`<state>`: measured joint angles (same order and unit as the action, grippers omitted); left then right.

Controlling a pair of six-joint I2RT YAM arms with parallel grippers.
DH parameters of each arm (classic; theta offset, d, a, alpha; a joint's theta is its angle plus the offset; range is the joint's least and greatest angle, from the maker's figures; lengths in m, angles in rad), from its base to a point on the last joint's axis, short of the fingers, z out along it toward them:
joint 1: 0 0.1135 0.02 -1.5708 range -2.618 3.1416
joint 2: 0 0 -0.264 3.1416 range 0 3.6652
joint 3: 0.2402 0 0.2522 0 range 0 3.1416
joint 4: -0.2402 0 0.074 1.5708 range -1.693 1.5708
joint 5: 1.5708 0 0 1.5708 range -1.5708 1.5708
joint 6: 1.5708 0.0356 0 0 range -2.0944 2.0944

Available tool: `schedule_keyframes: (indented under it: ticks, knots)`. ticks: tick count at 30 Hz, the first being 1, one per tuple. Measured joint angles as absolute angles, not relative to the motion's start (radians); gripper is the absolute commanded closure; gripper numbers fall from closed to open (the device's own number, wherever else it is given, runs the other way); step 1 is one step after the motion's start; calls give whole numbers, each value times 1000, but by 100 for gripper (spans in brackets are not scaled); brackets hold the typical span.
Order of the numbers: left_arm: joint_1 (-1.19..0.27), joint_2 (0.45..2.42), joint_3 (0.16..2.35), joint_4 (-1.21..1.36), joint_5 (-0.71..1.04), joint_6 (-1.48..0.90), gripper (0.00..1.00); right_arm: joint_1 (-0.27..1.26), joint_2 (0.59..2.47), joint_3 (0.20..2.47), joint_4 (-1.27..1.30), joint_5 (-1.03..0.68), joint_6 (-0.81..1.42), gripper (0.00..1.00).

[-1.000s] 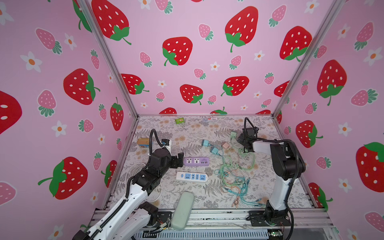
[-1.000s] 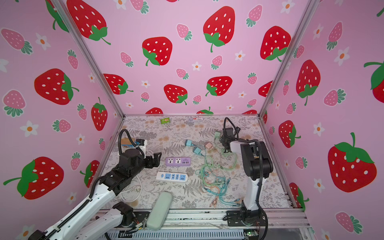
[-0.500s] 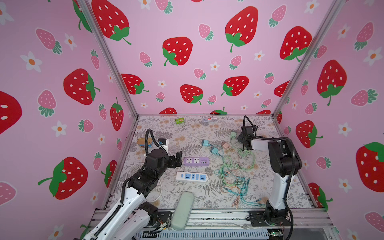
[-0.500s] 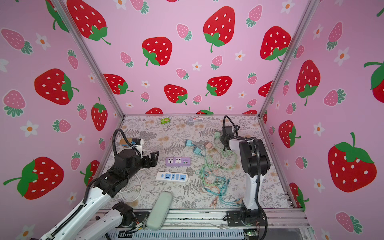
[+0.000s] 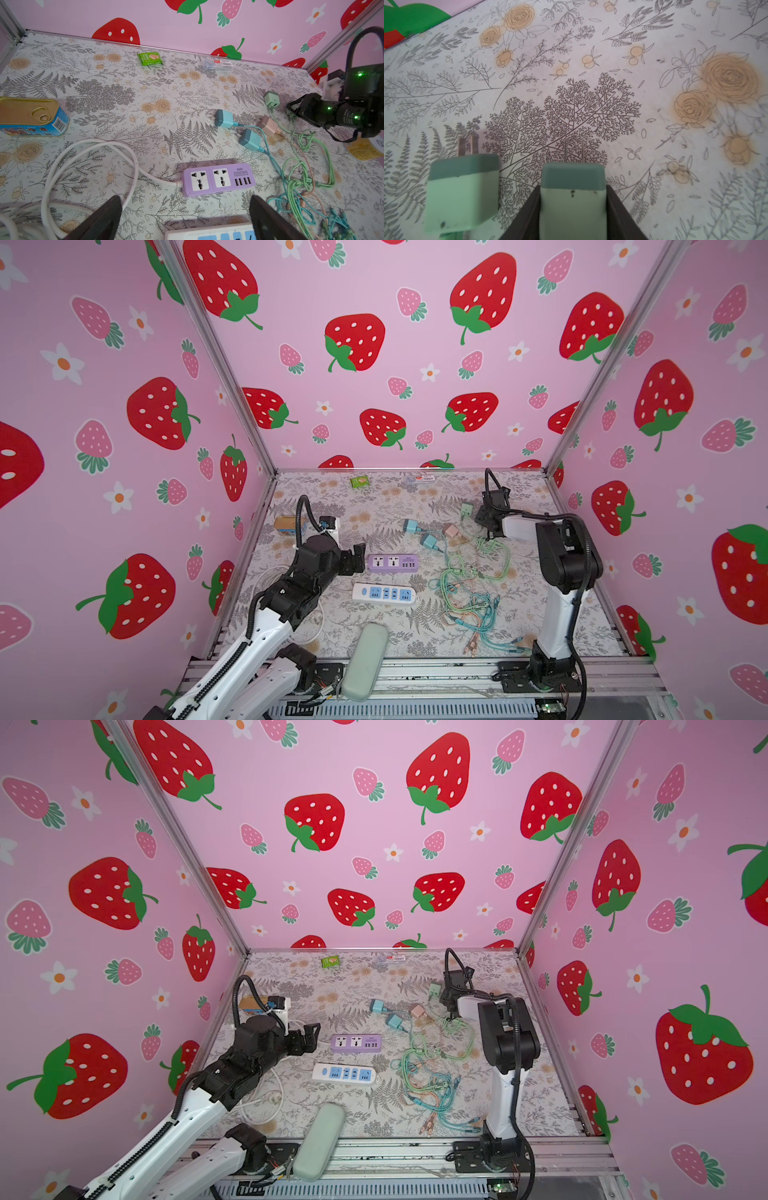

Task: Insert the plug
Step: 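Reach the right gripper down to the pale green charger while the left arm rises, then close the right gripper on the pale green charger and lift it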

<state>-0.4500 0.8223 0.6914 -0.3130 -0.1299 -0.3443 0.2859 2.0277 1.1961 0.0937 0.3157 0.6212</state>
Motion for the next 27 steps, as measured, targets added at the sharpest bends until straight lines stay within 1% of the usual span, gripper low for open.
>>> schedule_keyframes:
  ticks: [6,11,16,20,24,27]
  knots:
    - [-450,851,706,-312,-110,-348,2,286,2006,1196,73,279,529,64]
    - [-450,854,706,-311,-88,-345,1,286,1951,1190,67,240,472,64]
    - [-450,849,706,-311,-83,-336,0,286,1882,1152,71,189,417,67]
    - [-450,849,706,-311,-69,-325,1,286,1829,1116,84,131,378,67]
    - [-450,855,721,-317,-48,-313,1,286,1744,1060,117,62,341,67]
    - [-450,860,742,-319,-28,-310,1,286,1677,1032,147,4,309,70]
